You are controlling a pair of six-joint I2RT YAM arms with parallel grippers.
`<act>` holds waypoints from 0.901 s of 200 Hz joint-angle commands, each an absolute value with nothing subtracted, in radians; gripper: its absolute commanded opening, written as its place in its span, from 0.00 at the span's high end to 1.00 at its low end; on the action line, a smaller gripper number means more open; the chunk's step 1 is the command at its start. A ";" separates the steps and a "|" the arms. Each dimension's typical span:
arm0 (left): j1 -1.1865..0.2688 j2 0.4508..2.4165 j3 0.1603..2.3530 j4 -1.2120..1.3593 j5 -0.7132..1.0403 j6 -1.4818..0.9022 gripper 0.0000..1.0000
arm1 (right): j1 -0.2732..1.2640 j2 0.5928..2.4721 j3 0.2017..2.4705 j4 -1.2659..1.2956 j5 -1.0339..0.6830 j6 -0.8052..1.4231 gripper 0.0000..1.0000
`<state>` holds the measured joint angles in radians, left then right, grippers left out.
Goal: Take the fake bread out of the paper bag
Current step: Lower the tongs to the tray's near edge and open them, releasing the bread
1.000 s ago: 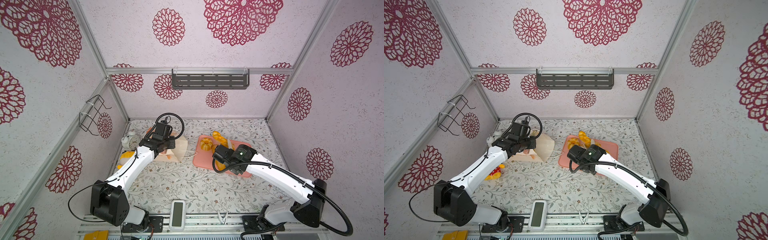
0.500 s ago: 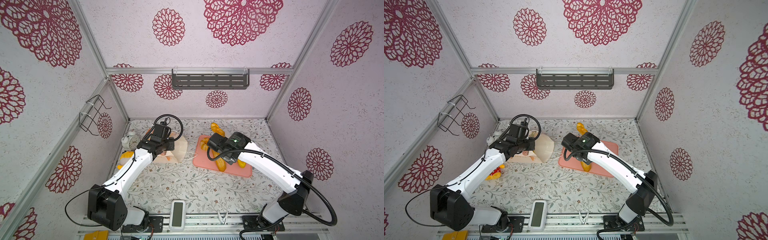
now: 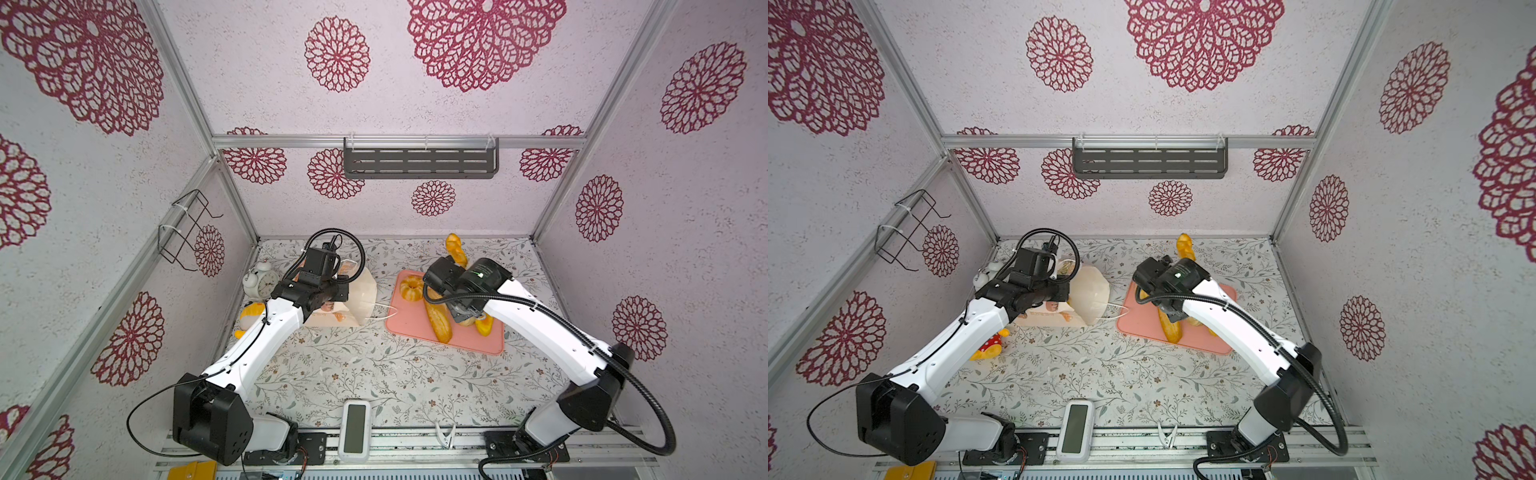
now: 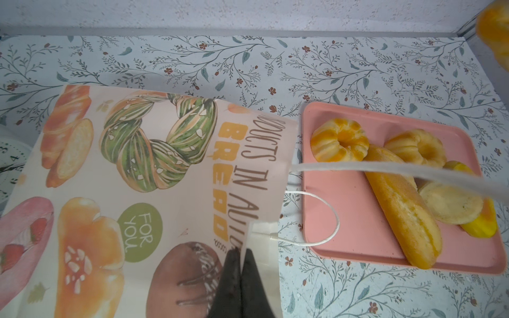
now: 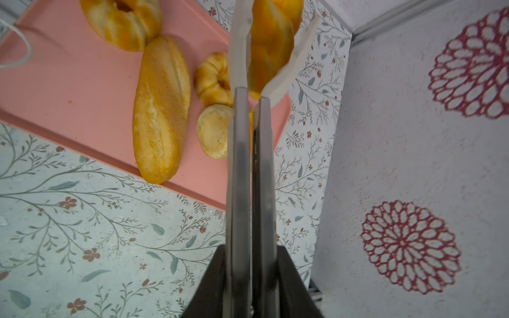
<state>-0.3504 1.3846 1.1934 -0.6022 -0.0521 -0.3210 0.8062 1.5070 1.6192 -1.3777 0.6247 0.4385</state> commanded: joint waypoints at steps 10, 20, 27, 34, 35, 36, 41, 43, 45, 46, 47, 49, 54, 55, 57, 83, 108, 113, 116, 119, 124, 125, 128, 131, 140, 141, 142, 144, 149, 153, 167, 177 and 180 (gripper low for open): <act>-0.343 1.356 1.175 -0.556 0.020 -0.293 1.00 | 0.789 1.267 1.368 -1.279 0.568 0.773 1.00; -0.343 1.353 1.164 -0.549 0.035 -0.291 1.00 | 0.784 1.201 1.274 -1.255 0.551 0.846 1.00; -0.342 1.350 1.157 -0.541 0.046 -0.292 1.00 | 0.779 1.161 1.218 -1.251 0.549 0.899 1.00; -0.342 1.348 1.148 -0.530 0.057 -0.294 1.00 | 0.773 1.122 1.169 -1.247 0.543 0.937 1.00; -0.342 1.348 1.146 -0.529 0.059 -0.294 1.00 | 0.772 1.117 1.163 -1.245 0.542 0.940 1.00; -0.342 1.348 1.144 -0.528 0.060 -0.295 1.00 | 0.771 1.113 1.157 -1.244 0.540 0.943 1.00; -0.342 1.347 1.138 -0.521 0.068 -0.298 1.00 | 0.766 1.093 1.132 -1.240 0.532 0.954 1.00; -0.342 1.347 1.135 -0.519 0.071 -0.300 1.00 | 0.765 1.084 1.119 -1.240 0.530 0.959 1.00; -0.342 1.347 1.133 -0.516 0.074 -0.302 1.00 | 0.763 1.076 1.109 -1.238 0.527 0.963 1.00; -0.342 1.347 1.133 -0.515 0.076 -0.302 1.00 | 0.762 1.074 1.105 -1.236 0.526 0.965 1.00; -0.341 1.347 1.132 -0.513 0.079 -0.303 1.00 | 0.761 1.069 1.100 -1.236 0.525 0.966 1.00; -0.341 1.347 1.128 -0.511 0.082 -0.305 1.00 | 0.760 1.062 1.091 -1.234 0.524 0.970 1.00; -0.341 1.345 1.122 -0.504 0.089 -0.310 1.00 | 0.758 1.046 1.070 -1.231 0.519 0.977 1.00; -0.342 1.345 1.121 -0.503 0.090 -0.311 1.00 | 0.757 1.042 1.066 -1.231 0.518 0.979 1.00; -0.342 1.345 1.119 -0.501 0.094 -0.314 1.00 | 0.756 1.037 1.059 -1.230 0.516 0.982 1.00; -0.342 1.348 1.102 -0.473 0.118 -0.335 1.00 | 0.732 0.989 0.987 -1.213 0.492 0.985 1.00; -0.341 1.354 1.106 -0.469 0.123 -0.342 1.00 | 0.715 0.985 0.935 -1.135 0.438 0.910 1.00; -0.342 1.355 1.107 -0.469 0.123 -0.342 1.00 | 0.713 0.987 0.926 -1.122 0.430 0.903 1.00; -0.341 1.356 1.109 -0.470 0.122 -0.342 1.00 | 0.713 0.990 0.921 -1.115 0.427 0.900 1.00; -0.341 1.356 1.109 -0.470 0.121 -0.342 1.00 | 0.713 0.992 0.917 -1.108 0.424 0.895 1.00; -0.341 1.355 1.111 -0.472 0.120 -0.342 1.00 | 0.713 0.997 0.908 -1.095 0.417 0.884 1.00; -0.342 1.355 1.112 -0.472 0.120 -0.342 1.00 | 0.713 0.998 0.905 -1.092 0.416 0.882 1.00; -0.341 1.355 1.112 -0.474 0.119 -0.342 1.00 | 0.713 0.999 0.900 -1.085 0.412 0.875 1.00; -0.342 1.355 1.114 -0.476 0.117 -0.341 1.00 | 0.713 1.003 0.895 -1.079 0.409 0.871 1.00; -0.342 1.355 1.117 -0.482 0.113 -0.339 1.00 | 0.713 1.012 0.886 -1.065 0.402 0.852 1.00; -0.342 1.354 1.117 -0.483 0.112 -0.338 1.00 | 0.713 1.013 0.886 -1.063 0.400 0.850 1.00; -0.342 1.353 1.117 -0.483 0.112 -0.338 1.00 | 0.713 1.013 0.884 -1.062 0.400 0.848 1.00; -0.342 1.352 1.118 -0.484 0.111 -0.338 1.00 | 0.713 1.017 0.882 -1.058 0.398 0.842 1.00; -0.342 1.353 1.118 -0.487 0.109 -0.336 1.00 | 0.713 1.022 0.879 -1.054 0.391 0.831 1.00; -0.341 1.352 1.119 -0.489 0.107 -0.336 1.00 | 0.713 1.027 0.877 -1.050 0.388 0.826 1.00; -0.342 1.350 1.118 -0.494 0.101 -0.336 1.00 | 0.713 1.045 0.871 -1.046 0.380 0.800 1.00; -0.342 1.348 1.118 -0.494 0.100 -0.337 1.00 | 0.713 1.055 0.866 -1.044 0.372 0.780 1.00; -0.341 1.348 1.118 -0.494 0.098 -0.337 1.00 | 0.713 1.057 0.864 -1.043 0.371 0.774 1.00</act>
